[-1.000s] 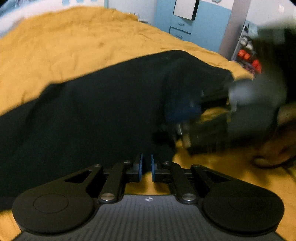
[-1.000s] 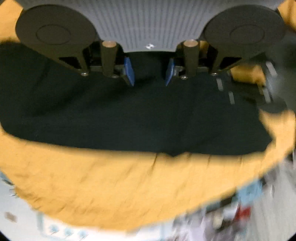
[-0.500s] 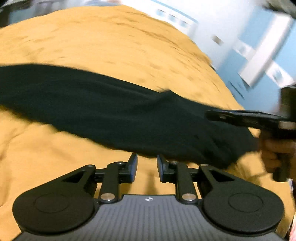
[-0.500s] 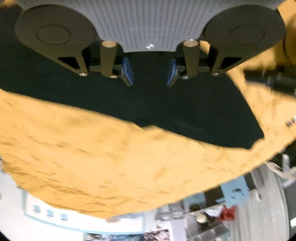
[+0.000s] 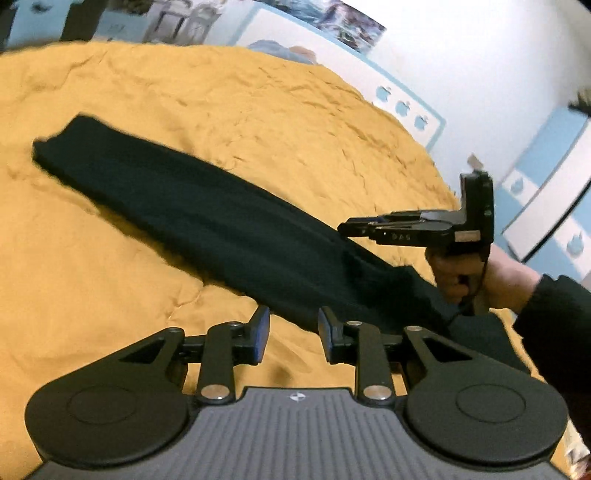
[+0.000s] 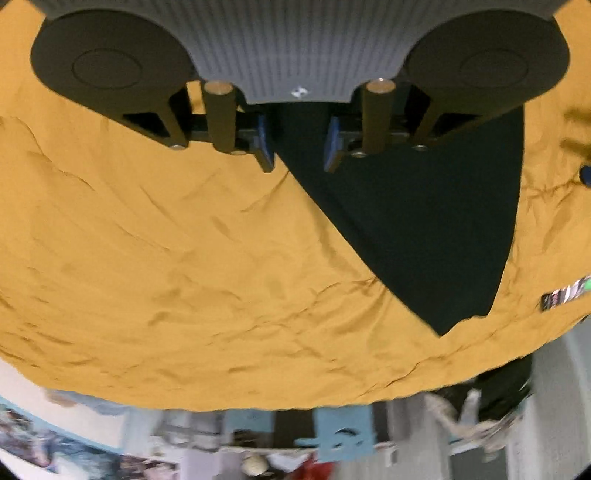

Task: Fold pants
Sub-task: 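Grasp the end of the folded pants with the right gripper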

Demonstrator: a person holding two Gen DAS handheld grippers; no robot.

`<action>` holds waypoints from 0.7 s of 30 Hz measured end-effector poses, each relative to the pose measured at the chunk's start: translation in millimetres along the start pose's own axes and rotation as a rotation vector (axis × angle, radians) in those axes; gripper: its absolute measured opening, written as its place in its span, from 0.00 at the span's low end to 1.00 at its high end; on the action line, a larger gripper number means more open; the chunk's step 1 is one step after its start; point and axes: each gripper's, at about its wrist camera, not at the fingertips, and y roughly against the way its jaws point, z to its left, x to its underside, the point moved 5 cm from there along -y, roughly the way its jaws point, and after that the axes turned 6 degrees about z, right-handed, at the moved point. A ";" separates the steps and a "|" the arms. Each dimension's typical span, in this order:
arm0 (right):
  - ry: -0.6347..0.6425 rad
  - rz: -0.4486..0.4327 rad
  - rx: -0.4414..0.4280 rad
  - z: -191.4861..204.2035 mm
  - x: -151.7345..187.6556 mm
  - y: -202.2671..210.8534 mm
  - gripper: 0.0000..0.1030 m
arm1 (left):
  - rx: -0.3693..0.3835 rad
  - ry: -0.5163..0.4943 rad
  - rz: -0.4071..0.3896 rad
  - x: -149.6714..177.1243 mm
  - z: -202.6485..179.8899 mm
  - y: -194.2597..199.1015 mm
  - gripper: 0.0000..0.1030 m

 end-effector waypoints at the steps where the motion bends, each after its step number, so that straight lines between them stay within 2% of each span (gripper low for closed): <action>1: 0.002 0.014 -0.021 -10.9 -4.9 -14.5 0.18 | 0.004 0.011 0.003 2.6 3.2 -2.1 0.31; 5: 0.061 0.104 -0.058 -11.7 0.7 -41.3 0.10 | 0.023 0.023 0.014 8.3 9.7 -4.2 0.31; 7: 0.066 0.112 -0.082 -9.2 4.1 -44.7 0.09 | 0.037 0.037 0.014 9.1 12.0 -4.0 0.33; 9: 0.065 0.106 -0.096 -10.4 4.5 -41.8 0.00 | 0.045 0.056 0.014 9.2 19.5 -1.3 0.34; 17: 0.068 0.039 -0.079 -9.7 -2.3 -24.3 0.08 | 0.059 0.065 0.019 13.1 25.3 -4.8 0.34; 21: 0.085 0.094 -0.101 -3.6 5.7 -34.0 0.07 | 0.064 0.074 0.022 12.2 28.0 -5.0 0.34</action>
